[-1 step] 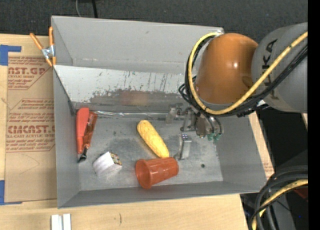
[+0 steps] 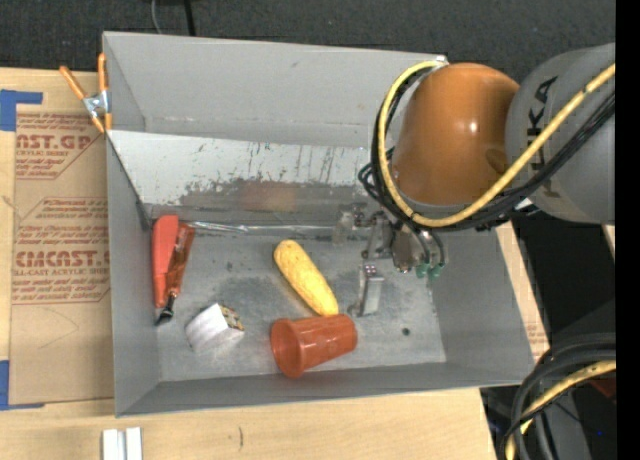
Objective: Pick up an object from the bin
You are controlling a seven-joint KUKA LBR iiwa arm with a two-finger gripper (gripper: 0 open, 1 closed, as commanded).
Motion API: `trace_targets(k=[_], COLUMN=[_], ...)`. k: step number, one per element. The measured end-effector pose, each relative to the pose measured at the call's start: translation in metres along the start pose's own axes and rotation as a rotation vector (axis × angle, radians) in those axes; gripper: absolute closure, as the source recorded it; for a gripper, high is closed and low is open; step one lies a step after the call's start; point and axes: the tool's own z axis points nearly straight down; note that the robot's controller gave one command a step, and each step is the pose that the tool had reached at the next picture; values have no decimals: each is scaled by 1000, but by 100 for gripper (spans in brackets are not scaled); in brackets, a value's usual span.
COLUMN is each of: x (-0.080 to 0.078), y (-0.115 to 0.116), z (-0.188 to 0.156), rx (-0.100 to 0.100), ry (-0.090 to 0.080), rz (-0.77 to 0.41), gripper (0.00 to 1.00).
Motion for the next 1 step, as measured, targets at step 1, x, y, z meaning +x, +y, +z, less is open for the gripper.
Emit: trace_targets(k=[1], x=[8], y=[2], z=[41], rx=[0], ry=[-1], rz=[-127], gripper=[0])
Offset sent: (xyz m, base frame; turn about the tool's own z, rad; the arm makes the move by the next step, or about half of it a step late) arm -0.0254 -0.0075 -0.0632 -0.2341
